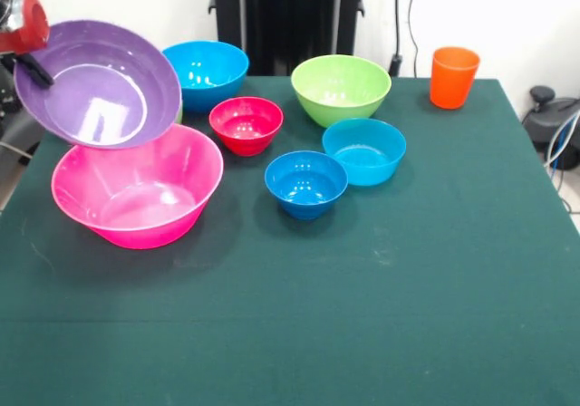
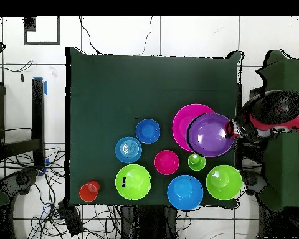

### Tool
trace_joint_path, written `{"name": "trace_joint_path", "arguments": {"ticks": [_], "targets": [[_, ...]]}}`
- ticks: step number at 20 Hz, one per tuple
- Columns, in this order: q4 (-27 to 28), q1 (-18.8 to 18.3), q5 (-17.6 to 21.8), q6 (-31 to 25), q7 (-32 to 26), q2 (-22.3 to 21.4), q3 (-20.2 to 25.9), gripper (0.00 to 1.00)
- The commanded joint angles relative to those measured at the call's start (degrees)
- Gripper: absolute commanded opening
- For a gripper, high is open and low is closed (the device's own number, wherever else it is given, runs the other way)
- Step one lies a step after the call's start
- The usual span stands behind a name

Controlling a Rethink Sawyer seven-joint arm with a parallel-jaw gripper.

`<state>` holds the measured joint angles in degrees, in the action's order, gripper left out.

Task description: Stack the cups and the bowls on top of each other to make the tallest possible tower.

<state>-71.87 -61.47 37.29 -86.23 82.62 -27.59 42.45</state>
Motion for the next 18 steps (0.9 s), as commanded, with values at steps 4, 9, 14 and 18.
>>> {"name": "trace_joint_path", "arguments": {"ticks": [4,9,14,18], "targets": [[-11.01,-0.19,1.69,9.79,-8.27,-0.67,-1.74,0.0],[-11.56,-0.17,1.49,12.44,-7.36,0.63,-1.8,0.0],[-10.53,0.24,1.35,13.02,-7.71,2.04,-1.98,0.0],[-9.62,0.61,1.1,12.51,-8.33,2.27,-1.97,0.0]]}}
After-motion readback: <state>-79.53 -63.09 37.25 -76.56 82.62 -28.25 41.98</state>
